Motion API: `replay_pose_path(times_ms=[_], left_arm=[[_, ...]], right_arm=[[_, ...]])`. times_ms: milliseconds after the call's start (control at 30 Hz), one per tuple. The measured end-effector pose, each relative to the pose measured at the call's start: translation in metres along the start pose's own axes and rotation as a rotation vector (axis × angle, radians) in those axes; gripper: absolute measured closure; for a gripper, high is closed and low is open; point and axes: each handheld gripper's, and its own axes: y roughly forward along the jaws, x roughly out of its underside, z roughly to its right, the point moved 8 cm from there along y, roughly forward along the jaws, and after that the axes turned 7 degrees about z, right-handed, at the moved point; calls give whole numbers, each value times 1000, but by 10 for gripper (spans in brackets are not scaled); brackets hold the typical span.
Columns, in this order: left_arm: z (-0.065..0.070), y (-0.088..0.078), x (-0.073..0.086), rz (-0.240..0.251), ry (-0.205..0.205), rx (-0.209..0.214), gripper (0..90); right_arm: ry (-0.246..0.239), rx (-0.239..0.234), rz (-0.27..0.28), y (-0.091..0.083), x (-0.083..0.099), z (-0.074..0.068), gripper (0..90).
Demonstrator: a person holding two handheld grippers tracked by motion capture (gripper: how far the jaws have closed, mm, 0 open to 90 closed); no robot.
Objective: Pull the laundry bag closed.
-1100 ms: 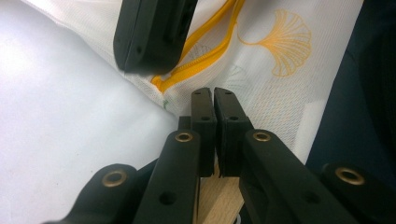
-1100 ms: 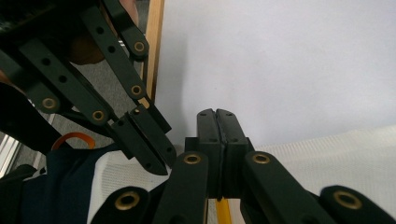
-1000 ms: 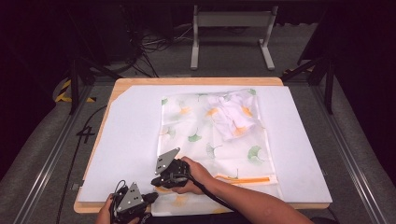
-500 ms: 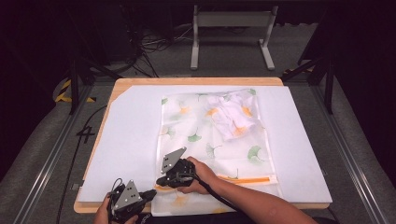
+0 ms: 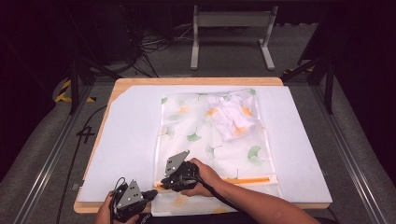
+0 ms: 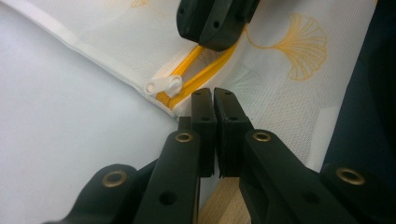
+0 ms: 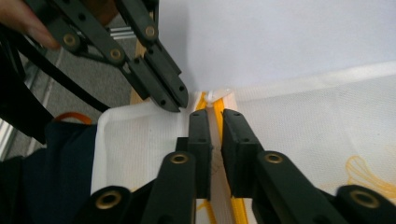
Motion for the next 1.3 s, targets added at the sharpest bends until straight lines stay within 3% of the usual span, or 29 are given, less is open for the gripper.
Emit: replay_pose_path(times_ms=[167,267,467,633,800,1000,1300], left_arm=[[0,0,0,1,-2,2,881],[0,1,0,0,1,2,883],[0,0,0,4,5,5,883],[0,0,0,1,11,4,884],[0,0,0,-2,10,3,884],[0,1,0,-6,10,2,883],[0,1,0,0,-2,4,883]], right_arm=[[14,6,11,2,-9,4,742],[24,8,3,14,-22,8,754],[52,-3,-7,29,-30,12,739],[16,16,-54,39,-29,13,742],[-11,32,-82,33,-22,16,792],[-2,21,-96,24,-13,17,807],[117,-56,13,11,-17,12,769]])
